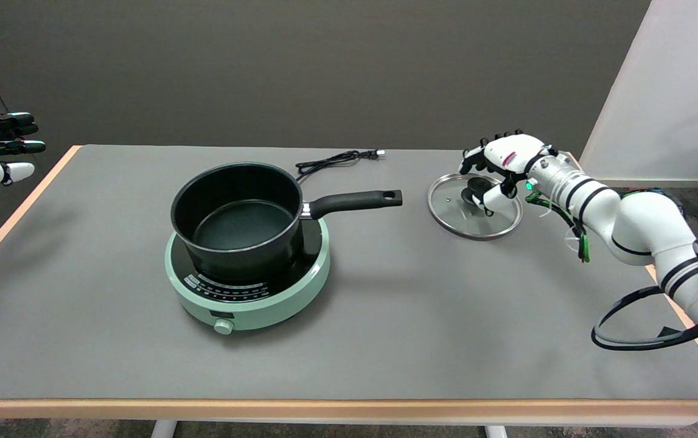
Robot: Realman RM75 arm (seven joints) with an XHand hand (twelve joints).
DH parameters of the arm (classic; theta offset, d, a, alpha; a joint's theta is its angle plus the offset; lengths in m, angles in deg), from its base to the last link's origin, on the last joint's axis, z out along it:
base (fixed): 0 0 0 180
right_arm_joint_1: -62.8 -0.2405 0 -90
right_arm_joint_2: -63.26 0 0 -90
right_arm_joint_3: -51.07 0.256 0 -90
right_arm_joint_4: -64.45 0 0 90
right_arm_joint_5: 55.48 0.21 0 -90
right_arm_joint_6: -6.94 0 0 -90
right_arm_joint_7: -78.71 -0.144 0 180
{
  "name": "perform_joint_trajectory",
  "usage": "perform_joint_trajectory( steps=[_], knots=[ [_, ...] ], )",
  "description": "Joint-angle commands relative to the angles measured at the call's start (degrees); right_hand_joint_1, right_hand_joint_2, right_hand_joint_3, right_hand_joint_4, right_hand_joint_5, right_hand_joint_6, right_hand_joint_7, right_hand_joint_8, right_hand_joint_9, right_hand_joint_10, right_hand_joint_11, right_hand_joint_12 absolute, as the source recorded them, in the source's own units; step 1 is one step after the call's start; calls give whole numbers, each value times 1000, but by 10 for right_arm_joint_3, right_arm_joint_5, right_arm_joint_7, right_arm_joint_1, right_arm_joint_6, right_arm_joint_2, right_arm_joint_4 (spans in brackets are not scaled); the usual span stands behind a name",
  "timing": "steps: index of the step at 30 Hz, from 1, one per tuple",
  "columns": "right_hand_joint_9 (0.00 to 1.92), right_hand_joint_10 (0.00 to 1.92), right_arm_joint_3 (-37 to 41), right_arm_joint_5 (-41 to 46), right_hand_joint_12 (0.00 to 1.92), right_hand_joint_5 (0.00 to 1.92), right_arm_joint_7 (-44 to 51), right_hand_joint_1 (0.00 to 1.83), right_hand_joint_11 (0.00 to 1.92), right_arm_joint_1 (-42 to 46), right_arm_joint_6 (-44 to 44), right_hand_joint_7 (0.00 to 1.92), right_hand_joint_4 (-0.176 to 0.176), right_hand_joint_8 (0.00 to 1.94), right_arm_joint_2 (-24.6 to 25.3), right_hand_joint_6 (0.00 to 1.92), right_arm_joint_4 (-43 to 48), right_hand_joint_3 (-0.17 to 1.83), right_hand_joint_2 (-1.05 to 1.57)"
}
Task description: Pick up the pot lid.
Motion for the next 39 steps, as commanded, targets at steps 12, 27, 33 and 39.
perform_joint_trajectory(
  steps=[12,27,33,39],
  knots=[
    [673,571,-23,-7,916,458,0,885,447,-40,-1,615,146,220,19,207,-58,1026,547],
    [682,560,-35,-7,906,508,0,894,438,-52,0,631,162,212,24,246,-78,1017,557],
    [703,532,-35,-7,922,564,0,942,434,-52,-1,650,176,209,20,268,-79,983,563],
    [711,531,-35,-7,933,594,0,950,440,-53,-2,666,176,211,16,306,-81,971,579]
  ],
)
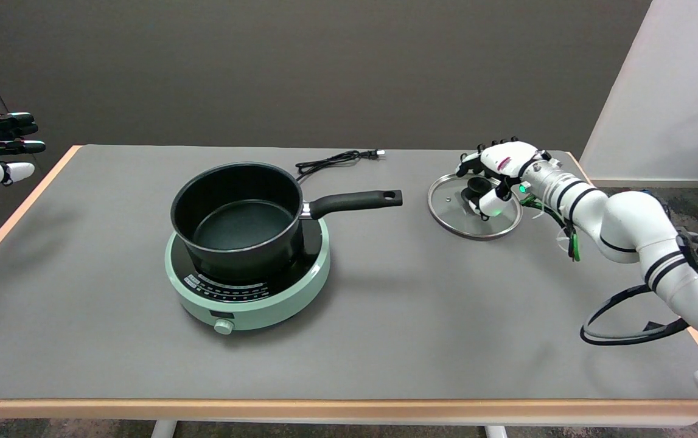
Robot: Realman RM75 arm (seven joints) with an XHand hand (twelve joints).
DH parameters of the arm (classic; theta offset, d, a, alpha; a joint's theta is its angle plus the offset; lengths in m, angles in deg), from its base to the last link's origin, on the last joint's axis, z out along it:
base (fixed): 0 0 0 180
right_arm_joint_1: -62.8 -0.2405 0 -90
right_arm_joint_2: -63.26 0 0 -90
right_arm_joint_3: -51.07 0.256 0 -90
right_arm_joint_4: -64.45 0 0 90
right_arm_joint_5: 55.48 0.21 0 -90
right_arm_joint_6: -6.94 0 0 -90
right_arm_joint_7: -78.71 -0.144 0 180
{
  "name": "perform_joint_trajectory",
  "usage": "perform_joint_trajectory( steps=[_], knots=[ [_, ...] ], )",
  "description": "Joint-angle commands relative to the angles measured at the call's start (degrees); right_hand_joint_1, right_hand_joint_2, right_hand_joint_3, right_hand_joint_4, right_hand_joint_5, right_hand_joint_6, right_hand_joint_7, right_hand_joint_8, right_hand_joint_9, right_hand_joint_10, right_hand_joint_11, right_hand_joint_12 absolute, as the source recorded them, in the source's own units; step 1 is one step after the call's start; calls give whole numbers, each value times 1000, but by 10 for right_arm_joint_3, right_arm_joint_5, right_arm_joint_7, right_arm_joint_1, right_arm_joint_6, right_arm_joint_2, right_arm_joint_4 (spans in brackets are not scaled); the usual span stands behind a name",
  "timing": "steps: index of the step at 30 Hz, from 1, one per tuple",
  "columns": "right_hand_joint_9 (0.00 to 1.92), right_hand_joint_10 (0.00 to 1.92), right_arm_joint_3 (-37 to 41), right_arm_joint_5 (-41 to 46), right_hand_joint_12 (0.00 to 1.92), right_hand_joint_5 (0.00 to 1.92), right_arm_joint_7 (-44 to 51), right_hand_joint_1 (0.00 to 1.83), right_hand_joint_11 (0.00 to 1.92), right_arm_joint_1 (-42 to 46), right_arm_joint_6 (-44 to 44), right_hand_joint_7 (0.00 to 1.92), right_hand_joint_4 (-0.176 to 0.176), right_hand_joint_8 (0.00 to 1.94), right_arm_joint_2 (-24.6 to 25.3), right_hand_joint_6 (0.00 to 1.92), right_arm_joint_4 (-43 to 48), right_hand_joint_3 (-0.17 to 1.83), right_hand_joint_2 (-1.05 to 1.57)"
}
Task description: Pick up the pot lid.
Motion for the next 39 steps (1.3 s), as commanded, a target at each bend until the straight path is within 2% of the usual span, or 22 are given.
perform_joint_trajectory(
  steps=[1,14,39],
  knots=[
    [712,532,-5,-1,933,595,0,951,440,-7,-2,667,176,212,-4,307,-13,971,579],
    [724,575,-1,2,940,623,0,964,457,-5,-2,712,176,220,-7,420,-21,993,617],
    [755,609,-18,5,987,644,0,957,475,-27,-2,759,176,254,-1,452,-44,980,653]
  ],
)
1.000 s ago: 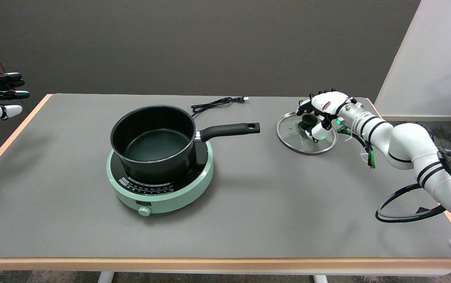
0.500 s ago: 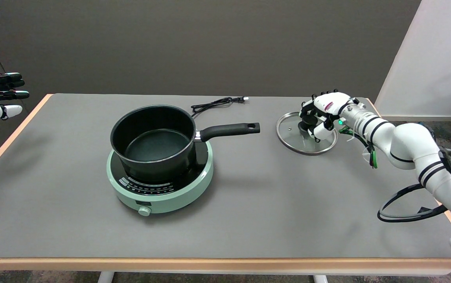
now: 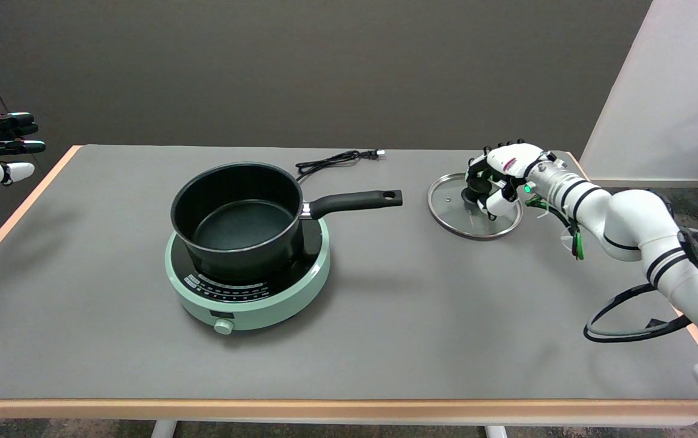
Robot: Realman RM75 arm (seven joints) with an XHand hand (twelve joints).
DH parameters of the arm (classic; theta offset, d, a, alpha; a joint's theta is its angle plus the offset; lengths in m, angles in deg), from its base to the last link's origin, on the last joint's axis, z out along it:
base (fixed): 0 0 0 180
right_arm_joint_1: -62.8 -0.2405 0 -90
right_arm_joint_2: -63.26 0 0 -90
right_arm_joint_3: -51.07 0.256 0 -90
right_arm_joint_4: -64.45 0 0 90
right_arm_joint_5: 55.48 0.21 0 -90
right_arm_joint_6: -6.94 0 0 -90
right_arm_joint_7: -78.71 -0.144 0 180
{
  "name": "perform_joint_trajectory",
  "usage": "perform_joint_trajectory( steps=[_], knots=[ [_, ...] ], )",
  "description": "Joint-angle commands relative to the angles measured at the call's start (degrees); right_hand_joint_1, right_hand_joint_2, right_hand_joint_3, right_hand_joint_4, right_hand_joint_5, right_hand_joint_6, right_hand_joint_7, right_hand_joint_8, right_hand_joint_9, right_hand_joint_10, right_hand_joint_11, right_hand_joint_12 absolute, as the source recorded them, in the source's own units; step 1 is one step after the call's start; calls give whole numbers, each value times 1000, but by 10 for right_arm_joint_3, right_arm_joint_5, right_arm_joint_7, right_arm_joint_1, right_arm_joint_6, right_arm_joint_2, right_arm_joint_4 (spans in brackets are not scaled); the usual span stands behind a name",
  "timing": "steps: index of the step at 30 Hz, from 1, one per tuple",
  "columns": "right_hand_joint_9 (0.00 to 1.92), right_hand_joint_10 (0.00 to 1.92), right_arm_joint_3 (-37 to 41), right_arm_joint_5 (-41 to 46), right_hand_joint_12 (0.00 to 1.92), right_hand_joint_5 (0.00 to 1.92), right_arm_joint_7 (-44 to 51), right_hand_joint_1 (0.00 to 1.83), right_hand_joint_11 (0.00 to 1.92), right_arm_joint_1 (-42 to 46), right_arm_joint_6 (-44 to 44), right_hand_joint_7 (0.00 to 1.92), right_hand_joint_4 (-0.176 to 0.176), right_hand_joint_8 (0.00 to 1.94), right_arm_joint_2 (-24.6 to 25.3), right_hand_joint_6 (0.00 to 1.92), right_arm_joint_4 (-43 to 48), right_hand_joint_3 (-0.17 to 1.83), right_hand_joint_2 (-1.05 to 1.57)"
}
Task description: Pick up the pot lid.
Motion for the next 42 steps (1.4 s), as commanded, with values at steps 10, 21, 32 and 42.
perform_joint_trajectory(
  steps=[10,21,32,42],
  knots=[
    [793,643,-22,2,971,703,0,957,492,-19,-9,849,176,373,4,647,-15,933,707],
    [824,678,-22,2,1008,715,0,1027,530,-17,-13,889,176,470,4,843,-15,908,747],
    [839,722,-22,2,1063,754,0,945,571,-14,-13,902,176,585,2,1296,-10,401,1033],
    [851,978,-19,2,1079,733,0,1356,604,-10,-15,919,176,1169,2,1020,-7,352,964]
  ],
)
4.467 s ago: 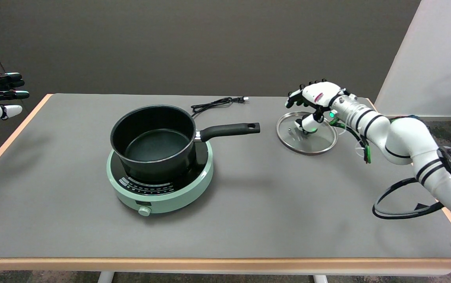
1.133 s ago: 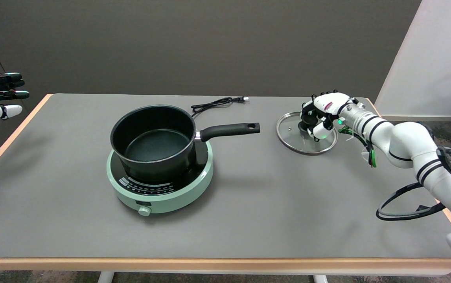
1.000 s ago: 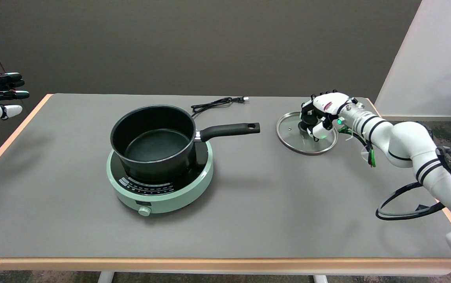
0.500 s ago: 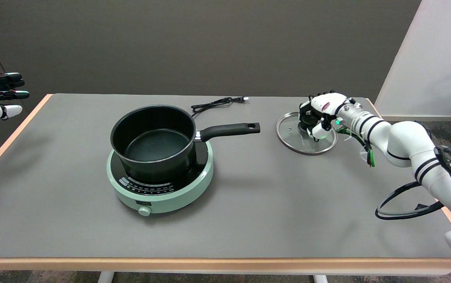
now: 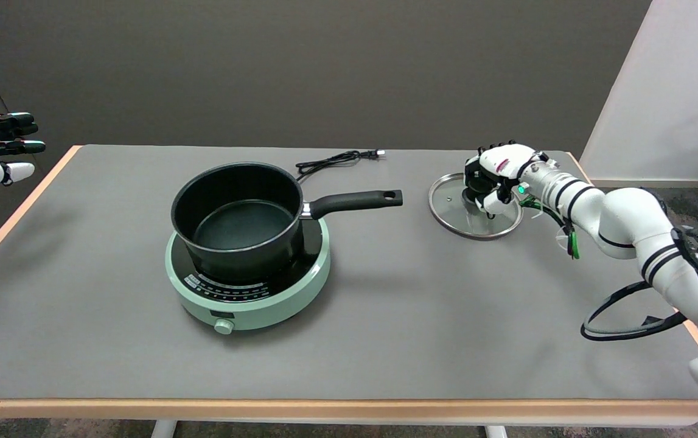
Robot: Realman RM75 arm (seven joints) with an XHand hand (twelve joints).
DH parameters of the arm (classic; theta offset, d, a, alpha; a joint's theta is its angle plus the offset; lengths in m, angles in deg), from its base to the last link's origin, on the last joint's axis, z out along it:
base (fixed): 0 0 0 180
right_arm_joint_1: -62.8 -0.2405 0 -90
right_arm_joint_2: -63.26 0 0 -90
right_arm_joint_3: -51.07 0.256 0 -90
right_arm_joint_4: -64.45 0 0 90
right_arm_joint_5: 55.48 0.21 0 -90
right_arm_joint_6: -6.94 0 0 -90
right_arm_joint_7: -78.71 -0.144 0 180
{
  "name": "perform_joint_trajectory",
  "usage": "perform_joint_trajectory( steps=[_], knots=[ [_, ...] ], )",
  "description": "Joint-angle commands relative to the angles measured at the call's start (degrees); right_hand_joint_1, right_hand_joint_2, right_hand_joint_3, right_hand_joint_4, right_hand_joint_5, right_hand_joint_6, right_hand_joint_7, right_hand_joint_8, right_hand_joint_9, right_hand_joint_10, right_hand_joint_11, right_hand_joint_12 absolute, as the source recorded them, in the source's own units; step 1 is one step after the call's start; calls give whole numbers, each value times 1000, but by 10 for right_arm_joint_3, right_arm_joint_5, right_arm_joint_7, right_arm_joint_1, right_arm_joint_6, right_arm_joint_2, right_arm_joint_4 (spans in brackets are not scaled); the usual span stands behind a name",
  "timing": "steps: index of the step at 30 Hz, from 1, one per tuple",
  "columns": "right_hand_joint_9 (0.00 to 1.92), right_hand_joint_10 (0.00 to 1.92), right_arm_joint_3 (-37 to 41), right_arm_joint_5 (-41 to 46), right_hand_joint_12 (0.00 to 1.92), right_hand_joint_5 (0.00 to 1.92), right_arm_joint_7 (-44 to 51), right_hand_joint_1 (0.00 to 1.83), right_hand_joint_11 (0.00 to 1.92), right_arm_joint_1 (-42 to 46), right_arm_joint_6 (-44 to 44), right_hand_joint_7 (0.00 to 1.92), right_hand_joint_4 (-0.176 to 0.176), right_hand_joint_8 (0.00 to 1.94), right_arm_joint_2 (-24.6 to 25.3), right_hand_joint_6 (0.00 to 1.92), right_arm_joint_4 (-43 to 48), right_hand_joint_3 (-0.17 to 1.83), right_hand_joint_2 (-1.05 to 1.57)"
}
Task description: Pick up the pot lid.
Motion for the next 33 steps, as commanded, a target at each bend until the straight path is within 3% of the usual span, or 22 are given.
perform_joint_trajectory(
  steps=[1,19,33],
  knots=[
    [849,1002,2,0,1081,733,0,1356,606,5,-3,919,176,1171,-1,1020,4,357,962],
    [848,1209,4,0,1093,721,0,1356,616,9,-3,918,176,1185,-4,1023,14,389,947],
    [841,1247,63,0,1106,713,0,1357,618,53,-25,918,176,1189,-20,1029,121,398,942]
  ],
)
